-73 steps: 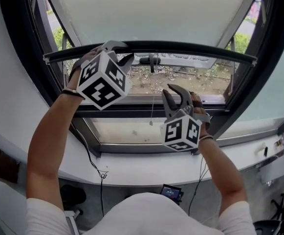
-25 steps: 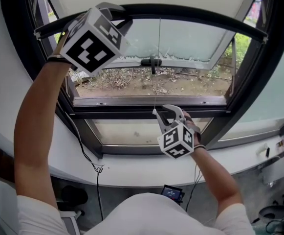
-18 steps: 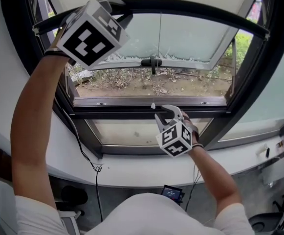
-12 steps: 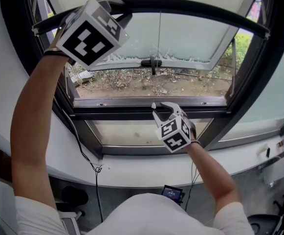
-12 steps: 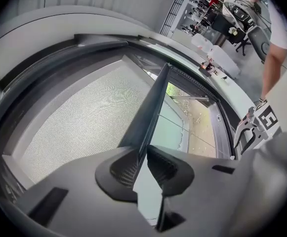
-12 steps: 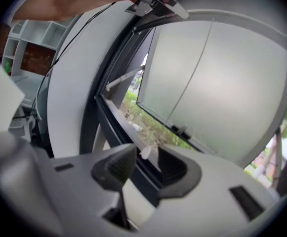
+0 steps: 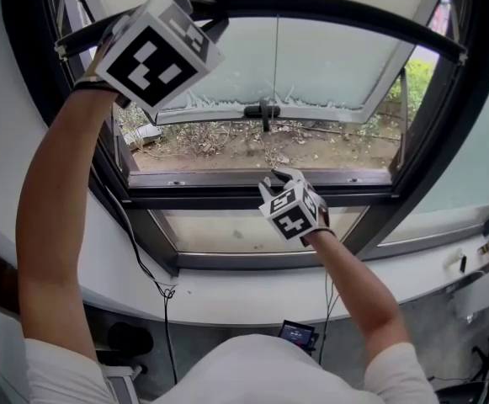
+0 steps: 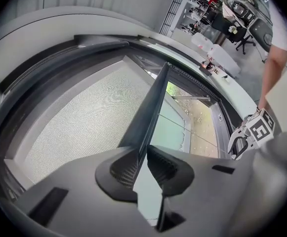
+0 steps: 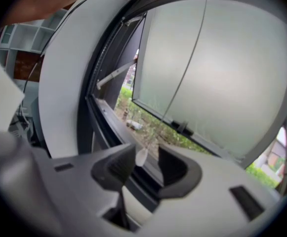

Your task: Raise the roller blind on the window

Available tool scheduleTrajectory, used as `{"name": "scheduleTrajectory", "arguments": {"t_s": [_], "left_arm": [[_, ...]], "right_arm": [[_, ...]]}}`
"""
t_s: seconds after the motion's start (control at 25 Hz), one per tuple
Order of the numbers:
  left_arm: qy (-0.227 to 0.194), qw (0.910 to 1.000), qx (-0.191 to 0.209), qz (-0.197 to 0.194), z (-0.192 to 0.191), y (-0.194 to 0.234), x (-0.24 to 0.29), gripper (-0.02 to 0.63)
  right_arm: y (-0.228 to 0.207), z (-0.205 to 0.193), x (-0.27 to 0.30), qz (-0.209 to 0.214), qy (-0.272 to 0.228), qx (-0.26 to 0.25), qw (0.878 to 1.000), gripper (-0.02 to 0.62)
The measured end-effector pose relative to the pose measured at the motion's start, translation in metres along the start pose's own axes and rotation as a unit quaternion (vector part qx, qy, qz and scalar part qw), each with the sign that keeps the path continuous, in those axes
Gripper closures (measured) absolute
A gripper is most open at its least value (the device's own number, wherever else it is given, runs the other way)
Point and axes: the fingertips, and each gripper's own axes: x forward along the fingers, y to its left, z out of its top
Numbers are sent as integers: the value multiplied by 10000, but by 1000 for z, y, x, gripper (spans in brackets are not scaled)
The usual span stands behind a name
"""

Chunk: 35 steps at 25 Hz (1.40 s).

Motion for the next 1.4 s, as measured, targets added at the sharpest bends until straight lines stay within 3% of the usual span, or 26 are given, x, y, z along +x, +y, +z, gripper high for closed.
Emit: {"name": "scheduleTrajectory", "arguments": {"t_s": [0.28, 0.44, 1.12, 1.4], "left_arm": [[3, 10000, 0, 20, 0, 0, -1, 538], [-26, 10000, -35, 60, 0, 1, 0, 537], [57, 10000, -65, -32, -5, -6, 2, 537], [-235, 9993, -229, 188, -2, -5, -2, 537]], "right_arm": [[6, 1, 16, 77, 159, -75, 9998, 460], [6, 2, 19, -35, 143, -223, 9996, 532], [5, -8, 8, -178, 422, -846, 9954, 538], [3, -11, -1, -277, 416, -906, 9946, 538]]}}
